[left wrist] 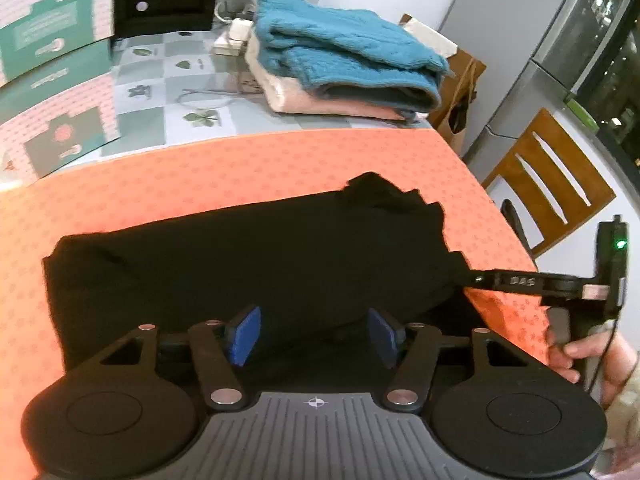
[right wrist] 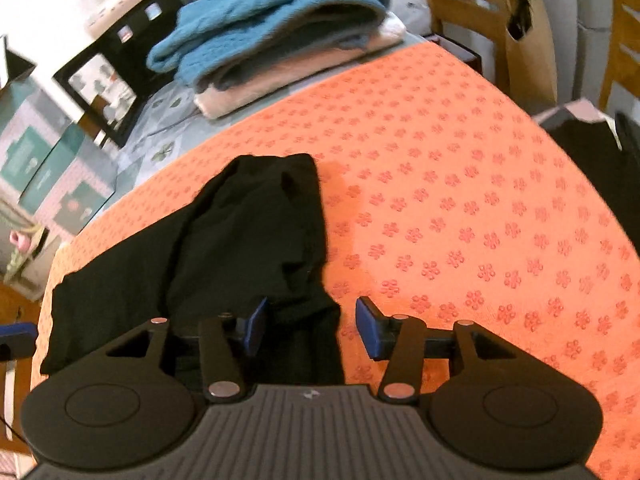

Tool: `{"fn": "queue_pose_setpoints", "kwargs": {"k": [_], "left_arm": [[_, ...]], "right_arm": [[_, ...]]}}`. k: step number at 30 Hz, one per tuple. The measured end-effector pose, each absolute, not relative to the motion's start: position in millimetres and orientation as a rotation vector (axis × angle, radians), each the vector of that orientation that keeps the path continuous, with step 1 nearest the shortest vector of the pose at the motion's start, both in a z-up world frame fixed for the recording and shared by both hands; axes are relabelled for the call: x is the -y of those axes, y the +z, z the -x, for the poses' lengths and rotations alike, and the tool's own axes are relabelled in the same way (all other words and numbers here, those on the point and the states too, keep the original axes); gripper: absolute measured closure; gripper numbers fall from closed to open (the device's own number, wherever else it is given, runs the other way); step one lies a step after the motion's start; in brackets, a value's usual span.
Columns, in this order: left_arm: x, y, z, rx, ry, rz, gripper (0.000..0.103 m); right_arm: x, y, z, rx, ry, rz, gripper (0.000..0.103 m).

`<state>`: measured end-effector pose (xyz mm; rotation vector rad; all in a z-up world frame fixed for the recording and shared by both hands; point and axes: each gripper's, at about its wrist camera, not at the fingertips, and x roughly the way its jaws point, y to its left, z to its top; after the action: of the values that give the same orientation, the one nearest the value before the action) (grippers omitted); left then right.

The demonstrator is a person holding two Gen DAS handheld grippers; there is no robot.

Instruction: Fold clothes

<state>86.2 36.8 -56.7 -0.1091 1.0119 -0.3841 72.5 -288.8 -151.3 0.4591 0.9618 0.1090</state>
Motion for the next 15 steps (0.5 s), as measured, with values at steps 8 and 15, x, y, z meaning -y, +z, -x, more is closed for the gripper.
{"fn": "queue_pose_setpoints", "kwargs": {"k": [8,15], "left_arm": [[-9.6,-54.0,-107.8,-1.061,-0.403,0.198,0.036],[23.8,-53.6,-133.2,-1.102,-0.431,0.231,0.027]], "right_arm": [[298.2,-167.1,-77.0,-0.954,0.166,-0.637,0.047],[282.2,-159.6,-71.7,-0.914,0.189,-0.551,0.087]]}}
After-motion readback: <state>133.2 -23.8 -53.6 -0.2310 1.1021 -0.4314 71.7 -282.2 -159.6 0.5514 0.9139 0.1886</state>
